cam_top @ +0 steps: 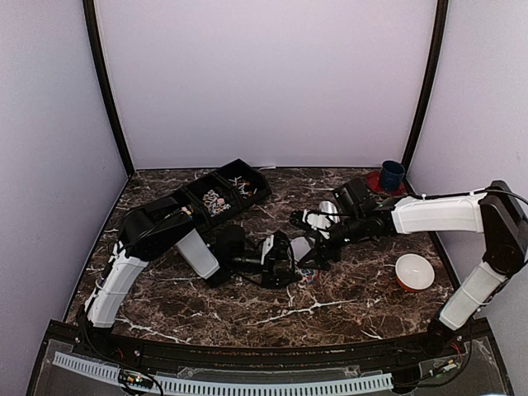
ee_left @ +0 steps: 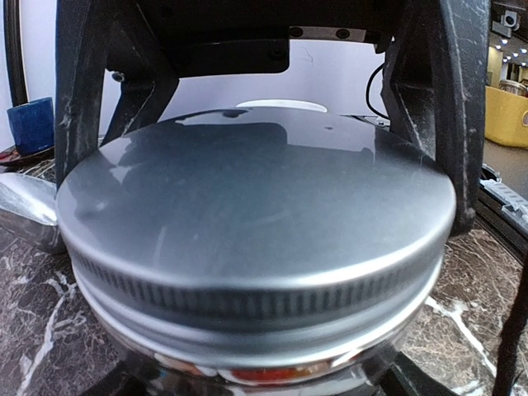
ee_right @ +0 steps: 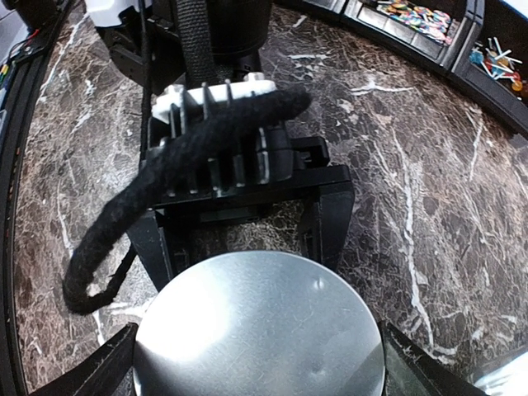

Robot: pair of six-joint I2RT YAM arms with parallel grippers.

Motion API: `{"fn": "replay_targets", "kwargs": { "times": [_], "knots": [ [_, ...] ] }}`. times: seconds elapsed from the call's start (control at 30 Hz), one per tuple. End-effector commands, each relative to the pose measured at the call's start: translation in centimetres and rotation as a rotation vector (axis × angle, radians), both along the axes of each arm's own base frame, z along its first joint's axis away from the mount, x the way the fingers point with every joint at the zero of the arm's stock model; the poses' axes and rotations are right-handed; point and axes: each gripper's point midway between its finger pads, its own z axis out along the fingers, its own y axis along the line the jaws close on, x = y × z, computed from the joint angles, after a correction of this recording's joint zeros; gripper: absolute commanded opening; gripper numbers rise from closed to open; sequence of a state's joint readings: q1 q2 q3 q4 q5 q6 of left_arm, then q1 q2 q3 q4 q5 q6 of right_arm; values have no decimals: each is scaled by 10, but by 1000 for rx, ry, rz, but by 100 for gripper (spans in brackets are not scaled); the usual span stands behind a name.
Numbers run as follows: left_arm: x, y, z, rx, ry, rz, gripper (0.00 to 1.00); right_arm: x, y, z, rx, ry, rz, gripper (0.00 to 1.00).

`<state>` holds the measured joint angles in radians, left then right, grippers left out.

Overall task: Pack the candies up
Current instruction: Screw the bottle lid onto the packing bottle.

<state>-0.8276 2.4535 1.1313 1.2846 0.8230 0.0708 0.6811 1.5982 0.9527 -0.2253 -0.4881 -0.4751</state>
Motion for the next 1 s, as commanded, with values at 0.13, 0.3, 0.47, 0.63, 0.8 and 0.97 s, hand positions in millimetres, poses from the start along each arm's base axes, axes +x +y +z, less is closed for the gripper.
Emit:
{"fn": "replay_targets", "kwargs": {
  "times": [0.13,0.3,0.47,0.63,0.8,0.97],
  "knots": [
    [-1,23,-98,291,256,158,76,20,3,10,49,-40,-234,83],
    [5,26,-100,301,241,205,76,21,5,11,77,-32,-338,84],
    [10,28,-101,308,229,237,76,24,6,7,69,-25,-437,84],
    [12,28,-101,311,228,247,76,23,8,-1,44,-20,-507,85],
    [11,29,-102,315,230,246,76,24,5,0,38,-9,-545,90],
    [8,28,-101,312,230,227,76,12,7,16,43,-20,-440,99]
  ]
}}
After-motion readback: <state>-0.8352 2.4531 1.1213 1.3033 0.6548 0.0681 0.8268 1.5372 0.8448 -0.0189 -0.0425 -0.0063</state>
